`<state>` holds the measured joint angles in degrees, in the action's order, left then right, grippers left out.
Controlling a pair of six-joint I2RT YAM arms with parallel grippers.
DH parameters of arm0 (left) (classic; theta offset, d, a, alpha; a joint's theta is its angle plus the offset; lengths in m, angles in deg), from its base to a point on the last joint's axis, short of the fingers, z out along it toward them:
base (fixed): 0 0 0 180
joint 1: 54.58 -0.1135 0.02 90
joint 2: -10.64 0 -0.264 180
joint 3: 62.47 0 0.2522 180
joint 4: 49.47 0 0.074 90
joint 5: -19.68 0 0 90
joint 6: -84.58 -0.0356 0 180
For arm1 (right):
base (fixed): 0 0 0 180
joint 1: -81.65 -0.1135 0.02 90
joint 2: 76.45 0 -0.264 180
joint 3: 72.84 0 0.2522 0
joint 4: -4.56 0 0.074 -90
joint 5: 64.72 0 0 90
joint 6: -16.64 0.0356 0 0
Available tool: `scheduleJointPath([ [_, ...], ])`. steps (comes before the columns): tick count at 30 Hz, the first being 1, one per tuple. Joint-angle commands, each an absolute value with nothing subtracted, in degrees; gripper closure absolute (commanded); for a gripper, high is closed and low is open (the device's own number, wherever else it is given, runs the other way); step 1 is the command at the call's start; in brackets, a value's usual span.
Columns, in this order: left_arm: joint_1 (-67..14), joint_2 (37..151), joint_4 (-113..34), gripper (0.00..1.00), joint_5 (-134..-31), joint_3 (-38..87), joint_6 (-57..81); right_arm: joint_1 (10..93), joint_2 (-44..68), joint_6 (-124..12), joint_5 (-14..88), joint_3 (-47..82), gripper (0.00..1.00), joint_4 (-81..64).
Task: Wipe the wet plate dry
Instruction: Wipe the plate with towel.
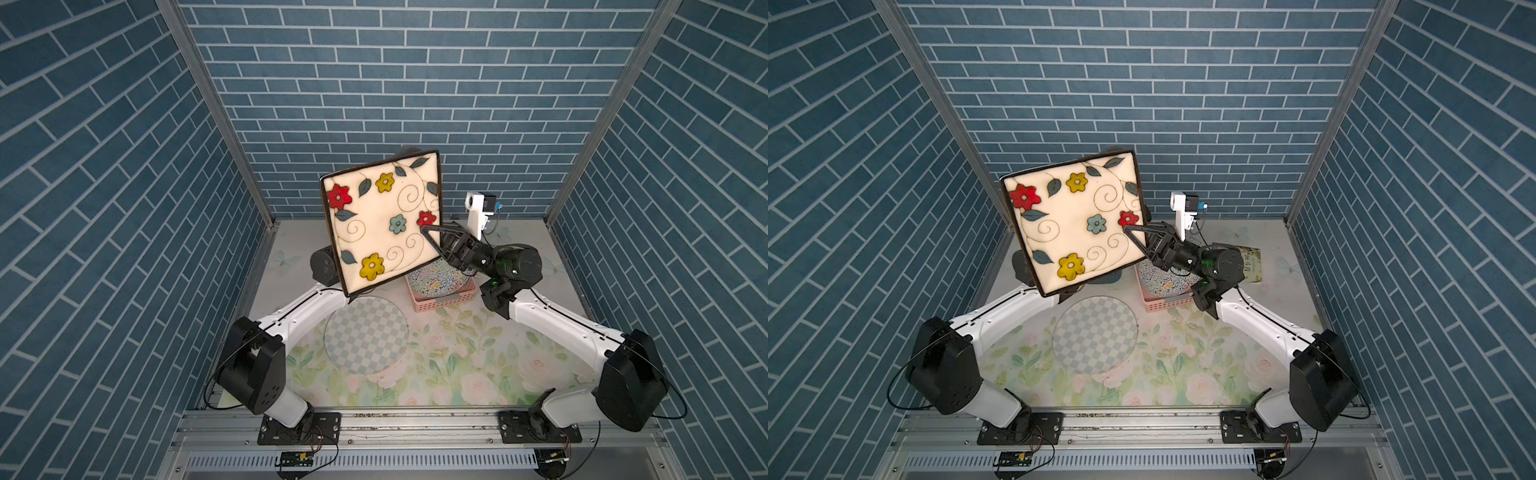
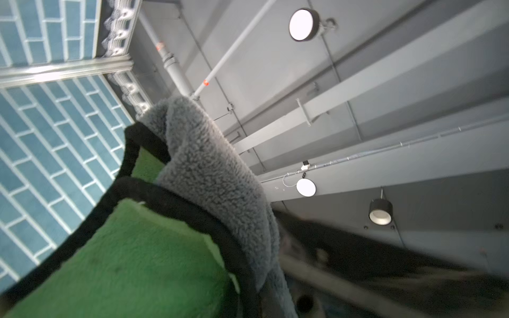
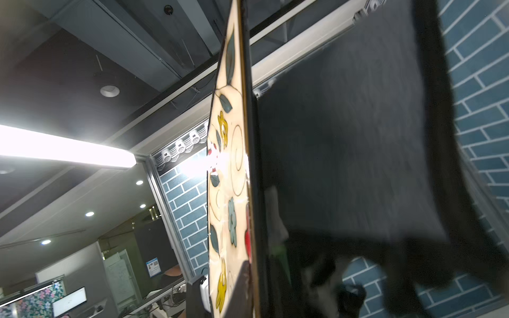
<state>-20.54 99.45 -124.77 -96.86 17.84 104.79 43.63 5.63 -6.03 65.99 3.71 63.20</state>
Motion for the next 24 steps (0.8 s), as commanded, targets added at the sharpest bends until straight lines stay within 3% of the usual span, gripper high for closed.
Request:
scheduleJointPath([
  [1,-20.3,96.5,-132.1,1.0,-99.4,15.0,104.0,49.1,4.4,-2.6,54.3,6.0,1.0,65.9],
  [4,-26.2,94.6,-131.1,1.0,-99.4,16.7,105.2,50.3,1.9,-3.2,56.2,2.9,1.0,64.7],
  [7,-30.0,94.9,-128.2,1.0,-100.9,22.2,105.1,46.2,0.5,-6.5,57.1,-0.6,1.0,62.5],
  [12,-27.0,99.7,-131.2,1.0,-100.1,26.5,106.3,41.5,4.3,-4.3,56.2,-1.2,1.0,69.5],
  [18,-21.4,95.4,-132.3,1.0,-100.4,16.1,103.1,44.1,8.0,-2.7,53.8,4.2,1.0,69.3],
  [24,-23.4,80.5,-112.3,1.0,-104.0,3.7,87.7,52.7,6.7,3.2,49.4,2.1,1.0,72.5],
])
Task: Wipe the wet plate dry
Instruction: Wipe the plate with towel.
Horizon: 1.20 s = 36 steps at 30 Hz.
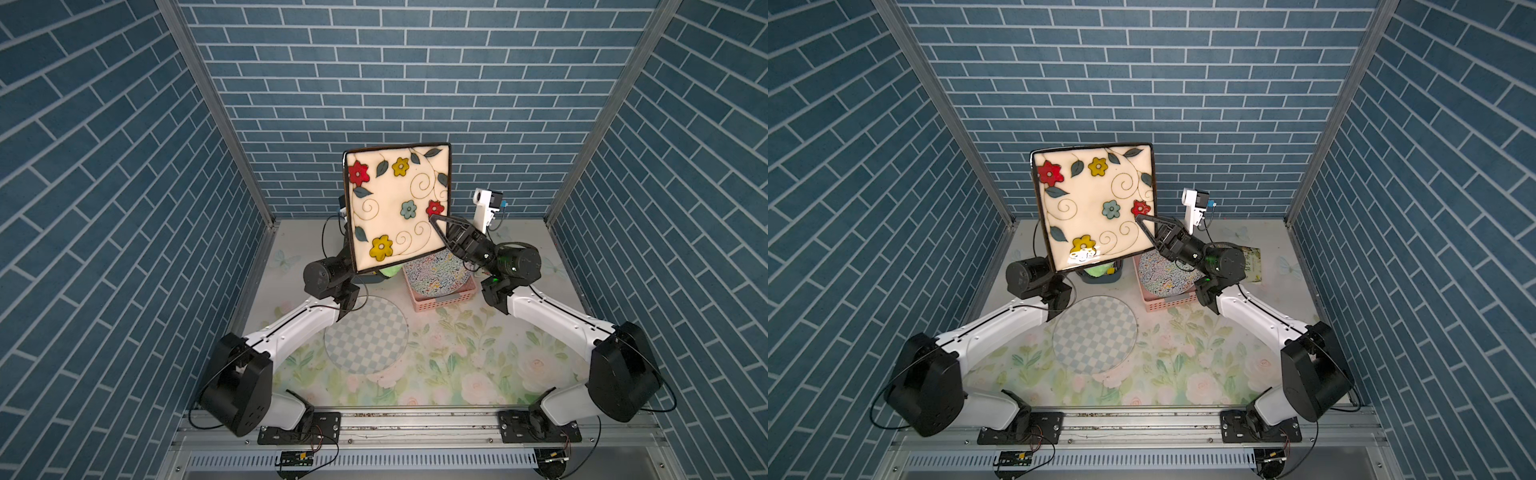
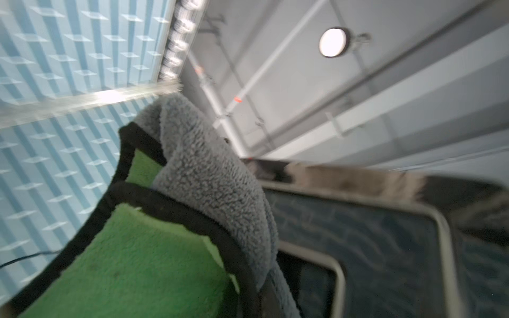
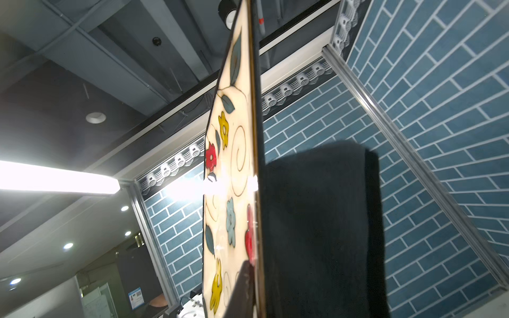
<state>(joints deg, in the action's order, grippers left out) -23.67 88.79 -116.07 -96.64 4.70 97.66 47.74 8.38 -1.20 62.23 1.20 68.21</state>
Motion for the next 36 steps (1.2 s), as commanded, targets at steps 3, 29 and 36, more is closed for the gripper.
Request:
scheduleJointPath([
  [3,-26.9,73.0,-94.3,1.0,-105.6,4.6,76.5,56.1,2.7,3.3,47.3,-3.2,1.0,70.9],
  [29,-23.9,85.1,-24.8,1.0,-64.5,24.6,19.3,36.5,-3.2,-23.4,45.0,-1.6,1.0,43.5],
  [36,-14.3,89.7,-25.2,1.0,-63.1,23.0,16.0,42.8,-3.9,-19.2,42.4,0.0,1.0,47.3],
])
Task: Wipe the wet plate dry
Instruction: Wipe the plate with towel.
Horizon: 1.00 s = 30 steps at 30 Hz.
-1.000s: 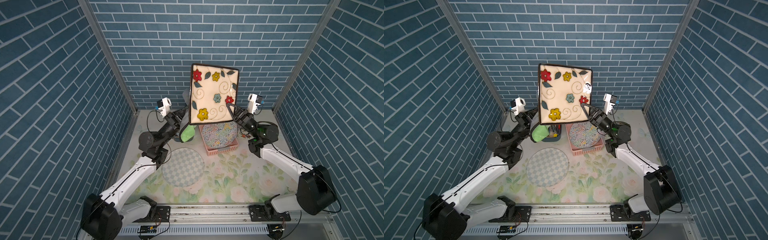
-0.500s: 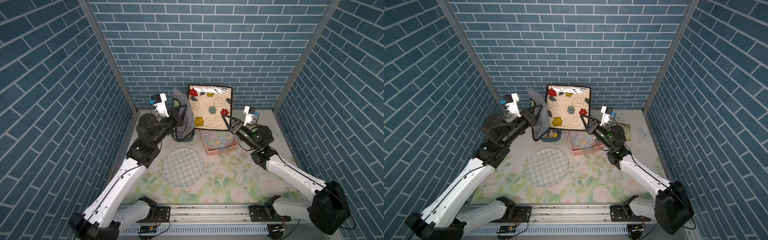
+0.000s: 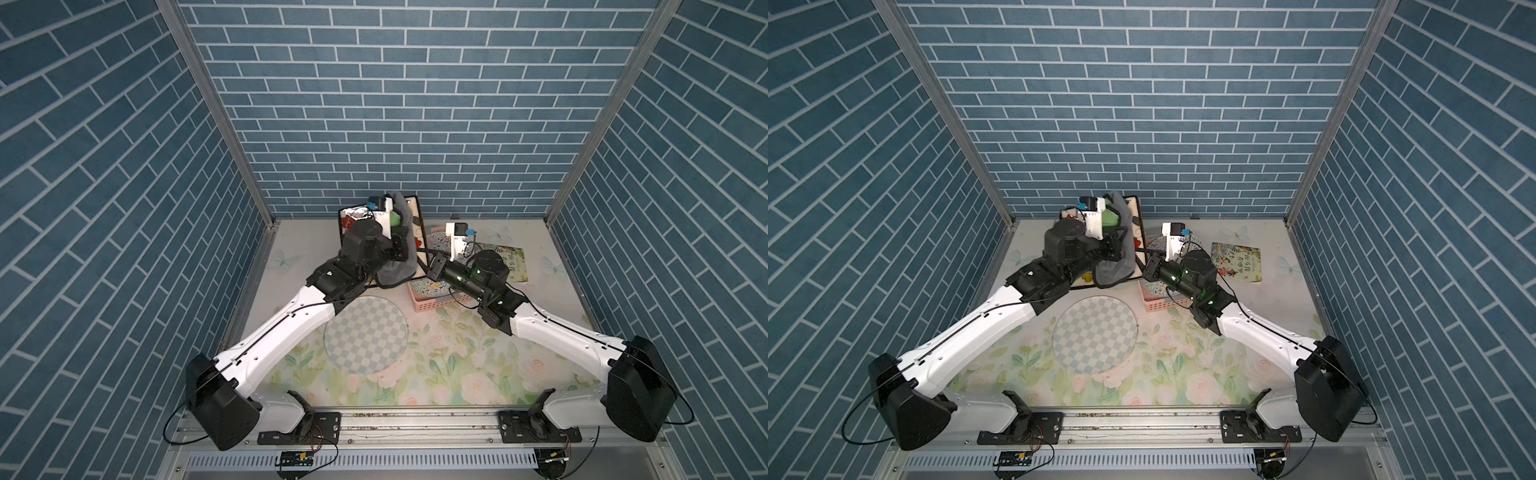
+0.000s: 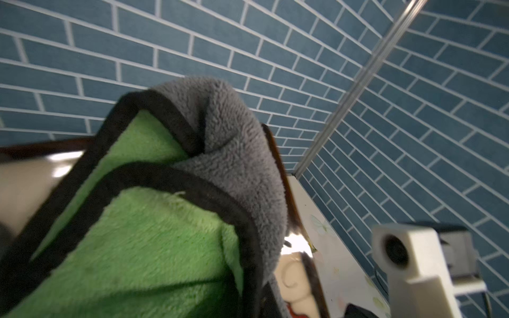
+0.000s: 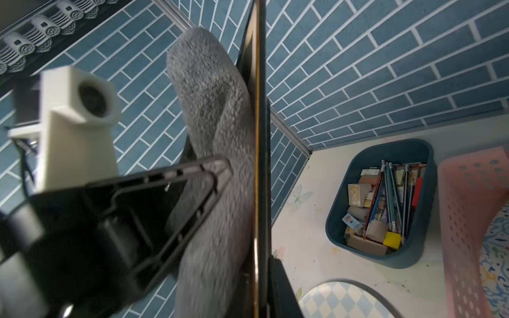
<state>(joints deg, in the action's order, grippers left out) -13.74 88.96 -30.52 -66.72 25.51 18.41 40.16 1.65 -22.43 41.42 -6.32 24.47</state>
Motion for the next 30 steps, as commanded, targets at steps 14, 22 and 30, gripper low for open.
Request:
scheduleJointPath([
  [14,-14.6,86.3,-30.6,1.0,-65.5,21.5,16.1,42.6,-3.1,-17.5,47.4,-1.1,1.0,53.3],
  [22,-41.1,78.3,-51.9,1.0,-103.4,18.1,41.5,58.6,-11.4,-3.9,51.3,-6.6,1.0,61.3],
  [30,-41.1,83.8,-99.9,1.0,-118.9,17.7,83.4,56.5,-6.5,6.6,55.9,-7.1,1.0,75.4],
])
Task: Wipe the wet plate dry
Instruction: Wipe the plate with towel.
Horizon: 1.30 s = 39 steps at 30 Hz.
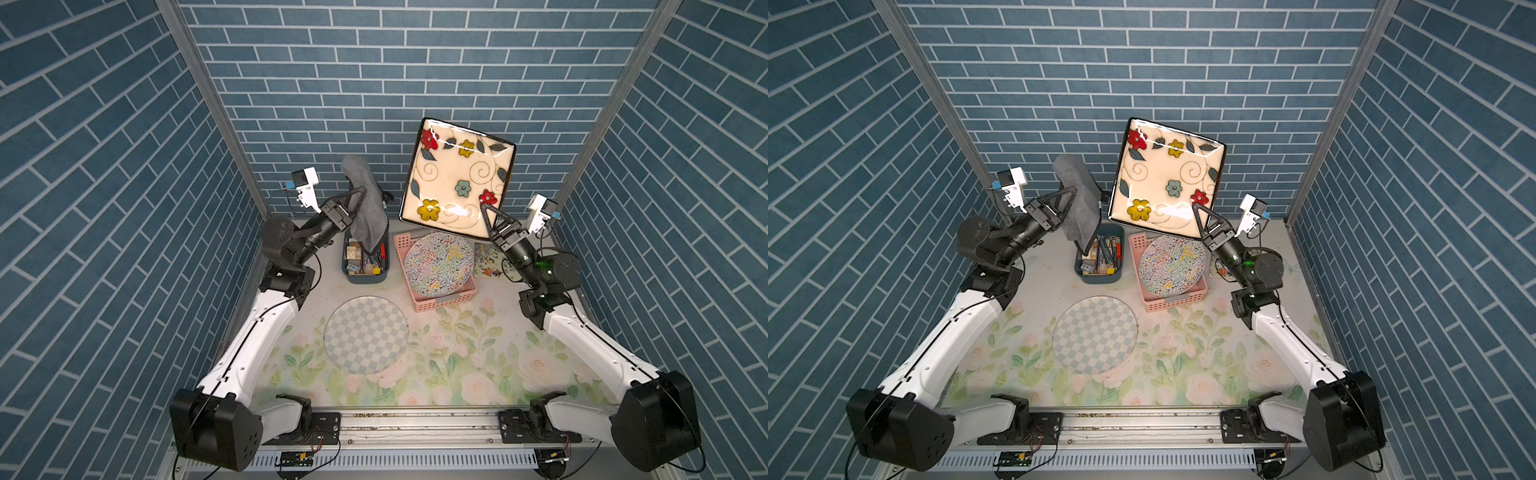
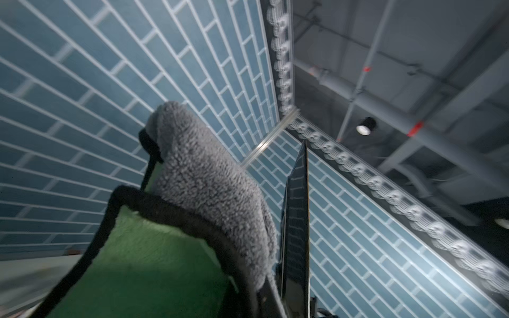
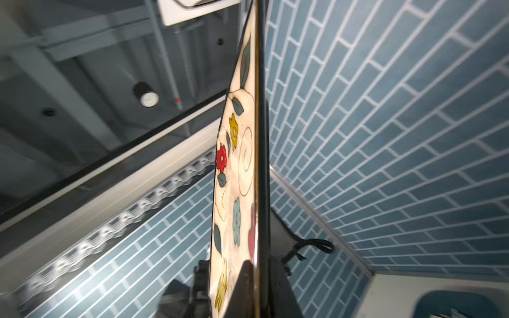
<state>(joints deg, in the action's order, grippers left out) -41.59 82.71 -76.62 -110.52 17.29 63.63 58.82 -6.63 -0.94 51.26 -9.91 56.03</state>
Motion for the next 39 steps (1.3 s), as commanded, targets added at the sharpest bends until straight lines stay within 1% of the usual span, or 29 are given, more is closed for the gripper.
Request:
scheduleJointPath([
  [1,-40.6,84.4,-102.7,1.0,-118.3,18.3,86.0,55.5,-5.7,6.4,56.4,-6.5,1.0,75.4],
  [7,-37.3,88.4,-115.1,1.0,-112.4,22.1,96.8,48.4,0.9,5.2,59.1,-4.5,1.0,77.7],
  [9,-34.4,89.5,-117.2,1.0,-110.8,22.7,97.7,46.0,4.1,5.7,60.1,-3.5,1.0,79.7],
  [11,-29.4,90.6,-118.7,1.0,-109.0,22.2,97.7,44.6,7.0,6.5,61.0,-1.3,1.0,80.8],
  [14,-21.5,93.5,-122.4,1.0,-107.3,21.3,98.0,45.4,9.2,6.9,59.5,3.3,1.0,80.8],
  [17,-17.6,94.8,-123.4,1.0,-106.5,19.0,97.9,48.8,10.2,6.8,58.0,9.7,1.0,78.9],
  [20,-18.9,94.1,-124.6,1.0,-105.8,16.1,99.1,53.3,8.1,6.2,55.4,10.2,1.0,75.4],
  [23,-23.2,93.1,-126.8,1.0,-105.8,18.2,101.8,55.2,4.0,4.3,55.1,4.5,1.0,72.4],
  [25,-25.9,92.1,-126.7,1.0,-105.4,19.9,102.0,53.3,2.0,2.7,56.1,0.1,1.0,72.0],
  [27,-26.9,91.7,-125.3,1.0,-104.9,20.7,101.2,48.9,1.2,0.6,56.8,-3.3,1.0,72.7],
  [30,-25.5,92.3,-122.7,1.0,-104.3,19.5,98.1,43.3,2.9,-1.4,56.6,-4.6,1.0,74.9],
  [32,-23.2,92.4,-121.9,1.0,-103.9,17.2,95.7,42.5,5.6,-0.2,56.3,-2.7,1.0,77.7],
  [34,-20.6,92.1,-121.1,1.0,-103.8,14.6,93.7,43.3,7.6,0.9,55.5,0.7,1.0,78.6],
  [36,-18.9,90.5,-121.2,1.0,-104.0,11.7,92.6,46.0,9.0,1.6,54.4,4.9,1.0,77.5],
  [39,-20.4,85.5,-116.9,1.0,-105.2,7.8,89.3,51.4,8.0,2.5,51.8,5.3,1.0,75.4],
])
